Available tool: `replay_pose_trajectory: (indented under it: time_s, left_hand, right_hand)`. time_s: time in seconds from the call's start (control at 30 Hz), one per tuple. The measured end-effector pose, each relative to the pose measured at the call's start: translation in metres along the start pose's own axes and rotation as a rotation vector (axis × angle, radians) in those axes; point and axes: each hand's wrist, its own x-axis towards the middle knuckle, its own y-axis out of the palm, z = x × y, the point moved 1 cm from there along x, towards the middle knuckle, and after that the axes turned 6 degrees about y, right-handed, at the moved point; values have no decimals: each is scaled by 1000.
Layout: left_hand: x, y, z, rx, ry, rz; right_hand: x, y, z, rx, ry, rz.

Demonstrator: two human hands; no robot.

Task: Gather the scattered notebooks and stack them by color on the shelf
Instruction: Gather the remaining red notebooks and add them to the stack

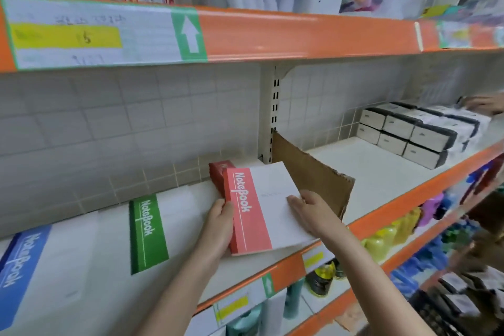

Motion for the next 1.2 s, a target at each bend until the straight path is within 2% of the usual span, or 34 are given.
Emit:
replay_pose_trajectory:
  time_s: [0.13,0.53,1.2]
  left_hand:
    - [21,2,-2,10,-20,-25]
    - [62,5,-7,172,63,-138]
    - [92,12,11,539,236,-327]
  right_hand:
    - [31,-10,5,-66,-80,-1]
    - [101,3,18,-341,-243,2]
    - [137,16,9,-473,-322,-30]
